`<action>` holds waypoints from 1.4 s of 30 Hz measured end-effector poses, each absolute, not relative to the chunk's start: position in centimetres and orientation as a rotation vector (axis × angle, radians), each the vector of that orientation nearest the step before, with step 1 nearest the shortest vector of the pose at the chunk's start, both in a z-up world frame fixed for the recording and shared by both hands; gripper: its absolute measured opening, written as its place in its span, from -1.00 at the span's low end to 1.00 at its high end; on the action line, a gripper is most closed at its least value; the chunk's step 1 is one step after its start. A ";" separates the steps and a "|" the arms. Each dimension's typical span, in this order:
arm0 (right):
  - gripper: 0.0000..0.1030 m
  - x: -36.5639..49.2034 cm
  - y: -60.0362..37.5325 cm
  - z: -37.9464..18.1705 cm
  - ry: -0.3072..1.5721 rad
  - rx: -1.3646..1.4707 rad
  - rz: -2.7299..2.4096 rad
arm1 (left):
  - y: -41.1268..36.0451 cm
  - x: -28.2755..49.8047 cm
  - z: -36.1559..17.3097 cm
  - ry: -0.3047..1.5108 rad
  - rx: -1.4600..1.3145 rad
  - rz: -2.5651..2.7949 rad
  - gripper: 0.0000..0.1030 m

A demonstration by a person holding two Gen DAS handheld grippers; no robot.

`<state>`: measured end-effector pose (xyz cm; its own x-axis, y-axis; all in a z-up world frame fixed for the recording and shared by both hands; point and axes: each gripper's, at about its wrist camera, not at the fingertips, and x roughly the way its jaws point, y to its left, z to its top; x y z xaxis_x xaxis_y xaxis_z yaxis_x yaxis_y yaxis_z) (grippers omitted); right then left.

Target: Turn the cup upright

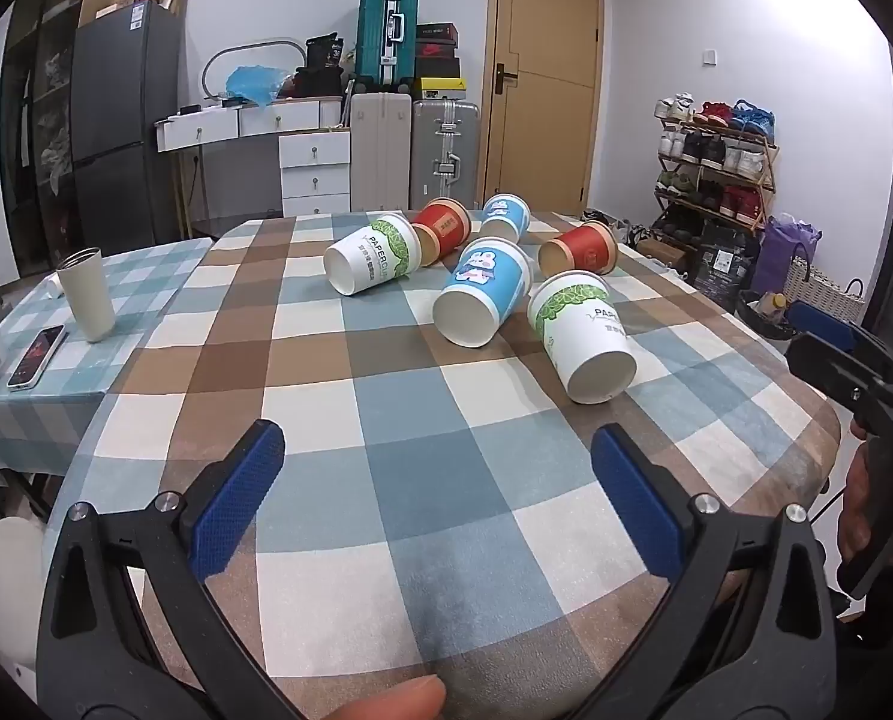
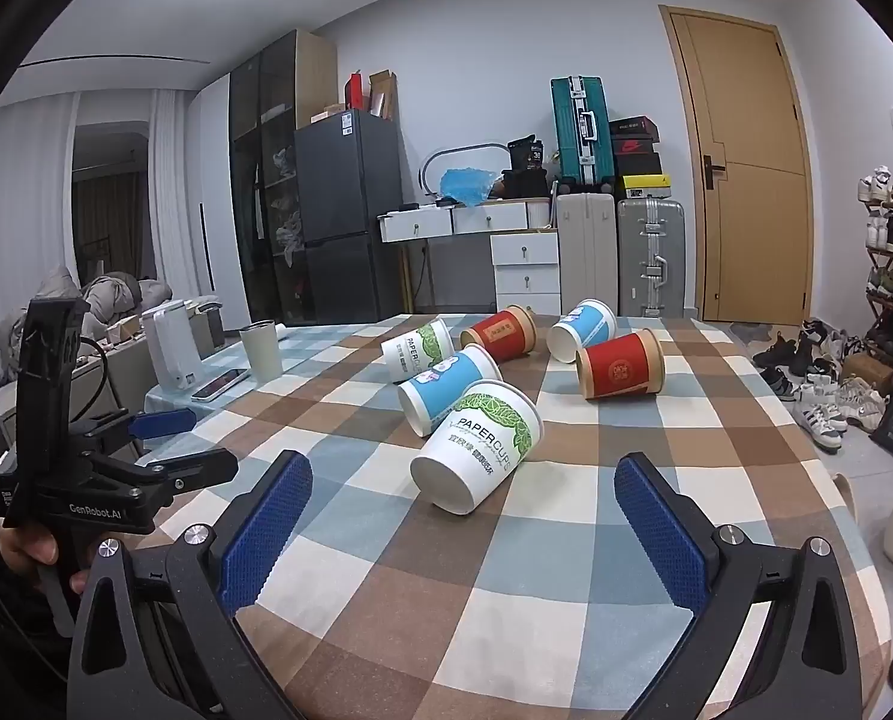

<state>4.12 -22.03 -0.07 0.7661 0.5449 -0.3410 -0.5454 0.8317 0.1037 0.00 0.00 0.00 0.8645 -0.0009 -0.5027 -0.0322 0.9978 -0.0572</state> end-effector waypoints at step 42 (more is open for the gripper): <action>1.00 4.6 -22.2 0.0 0.359 -0.002 0.589 | 0.0 0.0 0.0 0.527 -0.065 0.017 0.98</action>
<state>4.57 -22.24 0.00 0.7716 0.5429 -0.3315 -0.5435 0.8334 0.1000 0.00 0.01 0.00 0.8645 -0.0006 -0.5027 -0.0328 0.9978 -0.0576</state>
